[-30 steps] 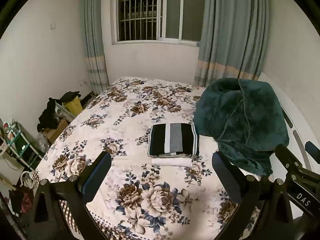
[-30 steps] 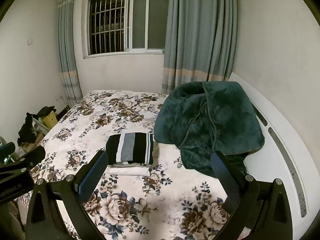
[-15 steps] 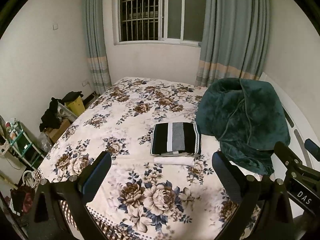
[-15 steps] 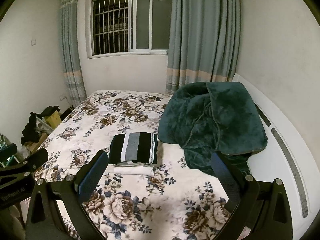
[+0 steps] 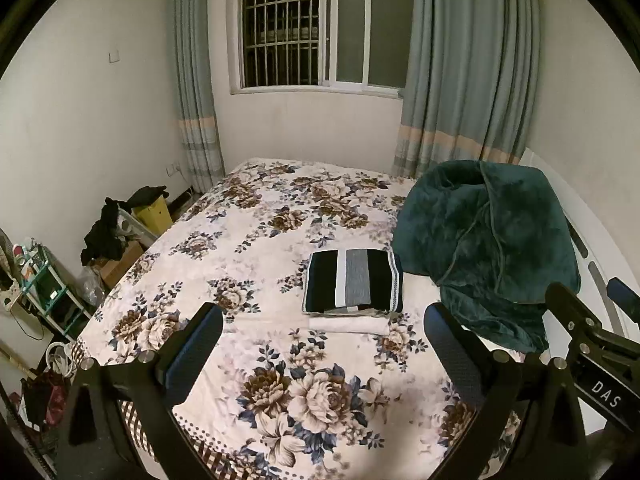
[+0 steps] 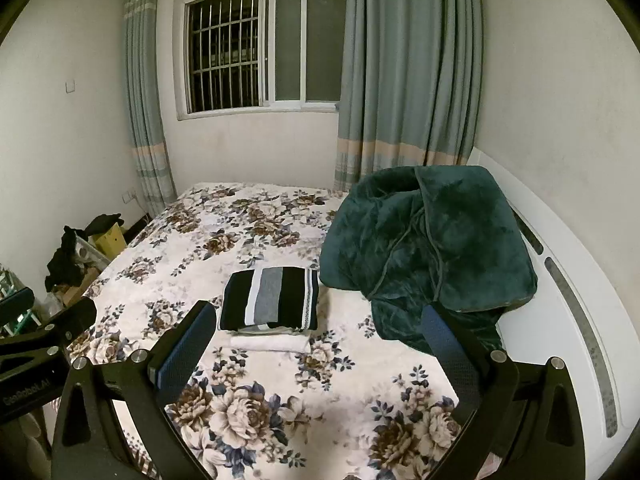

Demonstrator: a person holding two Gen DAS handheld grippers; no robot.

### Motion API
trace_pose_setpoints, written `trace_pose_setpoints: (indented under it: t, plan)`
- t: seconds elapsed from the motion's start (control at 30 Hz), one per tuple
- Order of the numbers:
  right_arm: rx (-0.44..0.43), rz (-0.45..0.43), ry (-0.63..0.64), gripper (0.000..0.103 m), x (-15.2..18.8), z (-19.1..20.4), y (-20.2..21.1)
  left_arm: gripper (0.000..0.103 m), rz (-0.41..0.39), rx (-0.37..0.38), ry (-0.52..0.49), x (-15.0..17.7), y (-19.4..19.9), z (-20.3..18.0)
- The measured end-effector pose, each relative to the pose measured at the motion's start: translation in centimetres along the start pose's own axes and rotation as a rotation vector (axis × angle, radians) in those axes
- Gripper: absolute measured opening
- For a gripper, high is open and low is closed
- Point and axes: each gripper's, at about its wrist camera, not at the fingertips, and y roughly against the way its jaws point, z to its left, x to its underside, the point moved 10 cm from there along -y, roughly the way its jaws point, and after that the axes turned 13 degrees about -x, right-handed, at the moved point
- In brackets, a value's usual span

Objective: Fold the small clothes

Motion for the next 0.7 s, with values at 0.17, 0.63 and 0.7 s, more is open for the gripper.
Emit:
trace_pose_setpoints:
  t: [0.17,0.63,0.7]
  plan:
    - [-0.003,-0.004,0.007,0.103,-0.3,0.5,-0.4,0.103,-0.001,0.001,-0.002,-0.3,0.0,0.1]
    - [-0.003,-0.01,0.005,0.103,-0.4,1.1,-0.5,0.103,-0.003,0.002,-0.005,-0.4,0.0,0.1]
    - [-0.003,-0.011,0.004,0.103,-0.3,1.1,-0.5,0.103,-0.005,0.0,-0.005,-0.5,0.1,0.1]
